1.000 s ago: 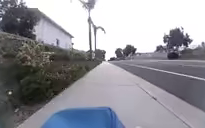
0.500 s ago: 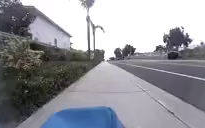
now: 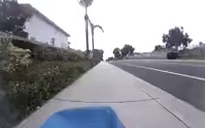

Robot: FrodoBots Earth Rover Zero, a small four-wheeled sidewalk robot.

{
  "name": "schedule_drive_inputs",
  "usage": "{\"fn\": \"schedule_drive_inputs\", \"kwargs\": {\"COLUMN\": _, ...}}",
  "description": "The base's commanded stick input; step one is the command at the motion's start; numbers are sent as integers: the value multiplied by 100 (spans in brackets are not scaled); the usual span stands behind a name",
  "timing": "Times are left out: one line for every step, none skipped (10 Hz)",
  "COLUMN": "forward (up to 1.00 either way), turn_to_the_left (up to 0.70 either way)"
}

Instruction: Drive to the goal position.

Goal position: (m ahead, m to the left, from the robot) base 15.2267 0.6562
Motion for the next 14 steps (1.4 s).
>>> {"fn": "schedule_drive_inputs", "kwargs": {"forward": 100, "turn_to_the_left": 12}}
{"fn": "schedule_drive_inputs", "kwargs": {"forward": 100, "turn_to_the_left": 27}}
{"fn": "schedule_drive_inputs", "kwargs": {"forward": 100, "turn_to_the_left": 27}}
{"fn": "schedule_drive_inputs", "kwargs": {"forward": 100, "turn_to_the_left": 27}}
{"fn": "schedule_drive_inputs", "kwargs": {"forward": 100, "turn_to_the_left": 27}}
{"fn": "schedule_drive_inputs", "kwargs": {"forward": 100, "turn_to_the_left": 27}}
{"fn": "schedule_drive_inputs", "kwargs": {"forward": 100, "turn_to_the_left": 12}}
{"fn": "schedule_drive_inputs", "kwargs": {"forward": 100, "turn_to_the_left": 0}}
{"fn": "schedule_drive_inputs", "kwargs": {"forward": 100, "turn_to_the_left": 0}}
{"fn": "schedule_drive_inputs", "kwargs": {"forward": 100, "turn_to_the_left": 0}}
{"fn": "schedule_drive_inputs", "kwargs": {"forward": 100, "turn_to_the_left": 0}}
{"fn": "schedule_drive_inputs", "kwargs": {"forward": 100, "turn_to_the_left": 0}}
{"fn": "schedule_drive_inputs", "kwargs": {"forward": 100, "turn_to_the_left": 0}}
{"fn": "schedule_drive_inputs", "kwargs": {"forward": 100, "turn_to_the_left": -3}}
